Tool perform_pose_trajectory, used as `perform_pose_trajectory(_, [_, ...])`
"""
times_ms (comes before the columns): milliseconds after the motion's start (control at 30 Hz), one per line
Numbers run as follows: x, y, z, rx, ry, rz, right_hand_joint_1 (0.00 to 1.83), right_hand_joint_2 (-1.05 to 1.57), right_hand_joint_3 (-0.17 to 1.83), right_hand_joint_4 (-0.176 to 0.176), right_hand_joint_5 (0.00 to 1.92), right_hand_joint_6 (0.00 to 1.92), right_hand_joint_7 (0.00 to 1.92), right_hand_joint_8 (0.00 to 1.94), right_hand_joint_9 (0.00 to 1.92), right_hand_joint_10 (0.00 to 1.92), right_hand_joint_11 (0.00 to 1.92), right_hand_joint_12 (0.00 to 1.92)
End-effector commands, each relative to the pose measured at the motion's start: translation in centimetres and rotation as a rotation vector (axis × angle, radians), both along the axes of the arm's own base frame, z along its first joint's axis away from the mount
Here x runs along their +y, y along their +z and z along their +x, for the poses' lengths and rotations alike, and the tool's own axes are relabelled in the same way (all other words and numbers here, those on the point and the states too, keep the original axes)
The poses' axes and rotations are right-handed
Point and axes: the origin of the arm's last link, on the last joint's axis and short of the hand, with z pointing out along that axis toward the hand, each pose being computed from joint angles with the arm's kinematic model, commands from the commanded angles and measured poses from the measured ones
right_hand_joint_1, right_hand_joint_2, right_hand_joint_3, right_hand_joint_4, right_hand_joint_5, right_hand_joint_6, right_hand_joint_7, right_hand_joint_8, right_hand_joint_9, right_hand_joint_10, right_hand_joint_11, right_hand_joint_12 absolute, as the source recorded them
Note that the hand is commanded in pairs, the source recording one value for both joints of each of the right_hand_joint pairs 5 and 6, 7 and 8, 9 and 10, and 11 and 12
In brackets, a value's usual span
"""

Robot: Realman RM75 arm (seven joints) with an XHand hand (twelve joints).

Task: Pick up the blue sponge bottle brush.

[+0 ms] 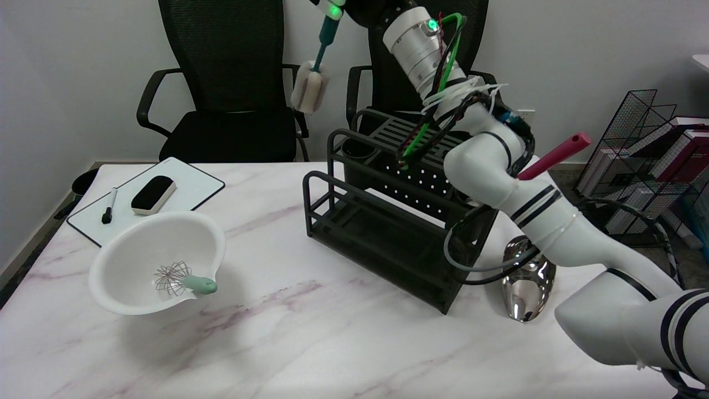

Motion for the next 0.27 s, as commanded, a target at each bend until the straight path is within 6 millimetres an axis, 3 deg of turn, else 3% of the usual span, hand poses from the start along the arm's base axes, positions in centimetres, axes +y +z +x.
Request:
perform_pose_trajectory(33, [7.7, -6.6, -5.5, -0.145, -0.111, 0.261, 0.97, 1.57, 0.63, 0.0, 1.92, 1.92, 1.92, 1.92, 1.92, 1.92, 1.92, 1.92])
perform_pose_trajectory(133, [9.1, -6.8, -8.7, -0.183, -0.187, 0.265, 0.97, 1.57, 0.73, 0.0, 1.92, 1.92, 1.92, 1.92, 1.92, 1.92, 1.92, 1.92])
perform_pose_trajectory(267, [10.9, -6.3, -10.6, -0.204, -0.228, 0.254, 0.97, 1.57, 0.77, 0.0, 1.92, 1.92, 1.92, 1.92, 1.92, 1.92, 1.92, 1.92])
